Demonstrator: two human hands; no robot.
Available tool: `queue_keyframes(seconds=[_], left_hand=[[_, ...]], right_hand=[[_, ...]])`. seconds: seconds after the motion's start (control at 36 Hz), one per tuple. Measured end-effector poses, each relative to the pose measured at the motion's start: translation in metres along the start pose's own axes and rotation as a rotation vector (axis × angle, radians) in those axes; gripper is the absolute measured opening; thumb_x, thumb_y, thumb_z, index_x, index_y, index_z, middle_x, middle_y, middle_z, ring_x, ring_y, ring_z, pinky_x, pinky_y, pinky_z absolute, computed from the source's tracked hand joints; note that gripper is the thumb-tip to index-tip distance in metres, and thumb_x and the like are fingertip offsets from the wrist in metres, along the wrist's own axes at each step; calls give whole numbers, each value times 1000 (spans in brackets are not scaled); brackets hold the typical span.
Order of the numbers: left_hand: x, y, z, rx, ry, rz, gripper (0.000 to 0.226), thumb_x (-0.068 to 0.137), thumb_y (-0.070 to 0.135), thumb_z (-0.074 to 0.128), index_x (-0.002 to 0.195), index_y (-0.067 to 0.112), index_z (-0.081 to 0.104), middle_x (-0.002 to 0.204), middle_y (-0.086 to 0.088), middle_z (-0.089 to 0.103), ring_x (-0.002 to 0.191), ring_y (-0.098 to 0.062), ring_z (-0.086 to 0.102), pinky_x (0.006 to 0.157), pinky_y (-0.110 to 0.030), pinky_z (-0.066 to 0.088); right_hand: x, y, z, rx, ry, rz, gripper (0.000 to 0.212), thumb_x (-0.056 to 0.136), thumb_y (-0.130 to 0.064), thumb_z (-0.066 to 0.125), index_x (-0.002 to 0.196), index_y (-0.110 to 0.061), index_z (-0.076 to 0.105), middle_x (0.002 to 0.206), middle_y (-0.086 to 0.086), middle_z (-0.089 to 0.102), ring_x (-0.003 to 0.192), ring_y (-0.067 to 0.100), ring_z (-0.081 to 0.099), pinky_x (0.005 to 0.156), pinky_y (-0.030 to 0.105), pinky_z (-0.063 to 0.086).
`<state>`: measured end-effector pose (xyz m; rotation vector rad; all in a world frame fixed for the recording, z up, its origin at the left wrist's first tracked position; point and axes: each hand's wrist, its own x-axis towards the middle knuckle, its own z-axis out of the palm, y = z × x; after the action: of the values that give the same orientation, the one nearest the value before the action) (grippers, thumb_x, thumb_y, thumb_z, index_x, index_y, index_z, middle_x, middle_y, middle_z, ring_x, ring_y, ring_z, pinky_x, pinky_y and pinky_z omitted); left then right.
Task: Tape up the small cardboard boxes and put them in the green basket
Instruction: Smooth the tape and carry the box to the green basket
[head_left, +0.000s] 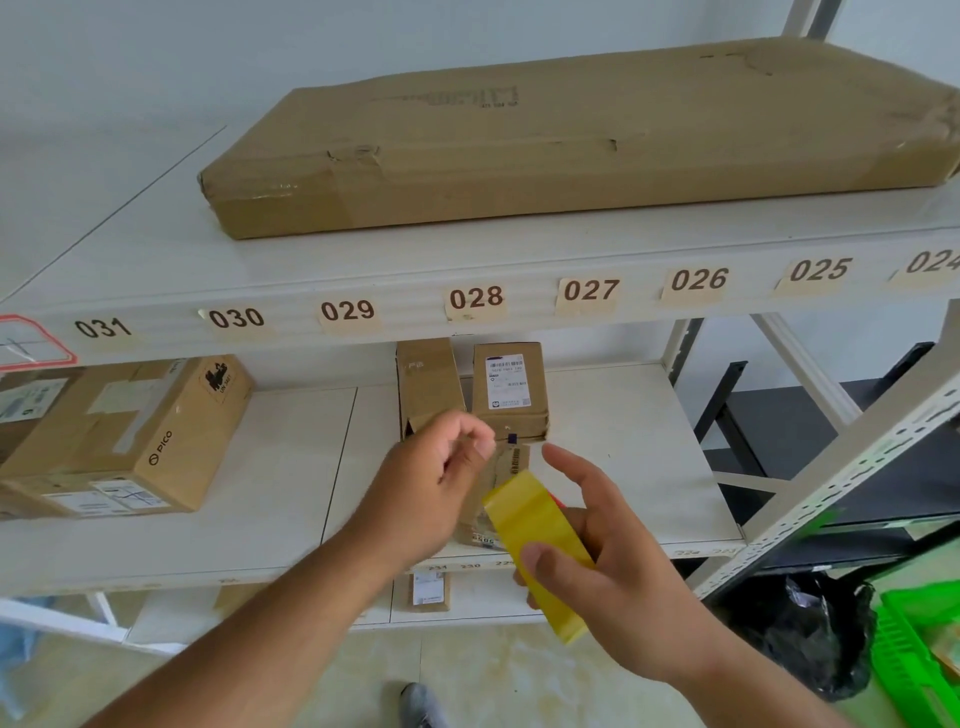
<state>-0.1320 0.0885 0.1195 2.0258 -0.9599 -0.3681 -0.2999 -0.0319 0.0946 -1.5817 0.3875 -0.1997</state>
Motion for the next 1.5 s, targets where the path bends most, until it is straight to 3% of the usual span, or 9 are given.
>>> queue_keyframes(seconds=[0.17,0.31,0.64,0.78,0.97,1.14,1.28,1.42,1.5], left_hand=[[-22,14,6,-155,122,-5,41,94,60,46,85,24,63,71,-3,61,63,-13,54,60,-27,44],[-24,13,19,-64,8,-63,35,79,70,60,93,37,60,95,17,55,84,-5,55,68,-10,41],[-15,13,30,-444,279,-507,32,91,60,56,87,28,62,88,-2,71,83,-25,72,74,-44,62],[-41,20,36,-700,-92,-667,66,90,78,35,102,26,75,96,-1,78,98,-20,71,93,-40,53],[-57,-2,45,-596,62,-533,36,95,57,54,103,26,72,101,7,75,100,-9,68,94,-32,50],[-61,-29,37,-621,155,-593,47,88,61,53,99,19,71,97,-2,75,94,-20,71,86,-37,52],[-57,-57,28,-481,225,-613,51,80,57,50,78,7,58,71,-4,59,68,-19,56,64,-37,43],[-37,-110,3,-219,209,-568,40,90,49,48,70,14,55,65,0,57,59,-9,51,56,-28,40],[-22,-160,-22,-19,140,-527,39,84,51,47,68,16,50,57,6,48,52,-7,43,52,-29,34]], right_hand=[[1,0,-7,-14,8,-19,74,86,-34,69,142,-57,26,94,17,68,88,43,66,79,60,56],[2,1,-7,-13,-16,-49,76,88,-30,72,143,-57,28,91,14,68,83,39,66,72,54,57],[5,15,5,-63,-40,-173,80,97,-24,67,144,-67,19,102,0,71,81,28,66,71,43,57],[7,15,9,-59,-75,-88,83,98,-20,64,153,-49,9,119,-7,70,105,25,70,92,39,59],[18,19,29,102,-9,96,58,98,-18,58,148,-36,33,106,-12,78,106,0,69,84,17,53],[33,34,58,24,111,153,36,99,-38,56,135,-35,53,97,1,79,95,16,75,92,46,56],[61,41,94,-26,248,210,20,106,-27,45,105,-32,64,87,-8,73,81,3,68,63,15,49],[93,59,119,-255,129,308,38,101,-60,36,103,-33,63,79,-5,73,76,9,70,74,33,55],[107,70,113,-340,58,445,21,104,-48,45,101,-32,58,82,-7,75,76,9,72,83,36,58]])
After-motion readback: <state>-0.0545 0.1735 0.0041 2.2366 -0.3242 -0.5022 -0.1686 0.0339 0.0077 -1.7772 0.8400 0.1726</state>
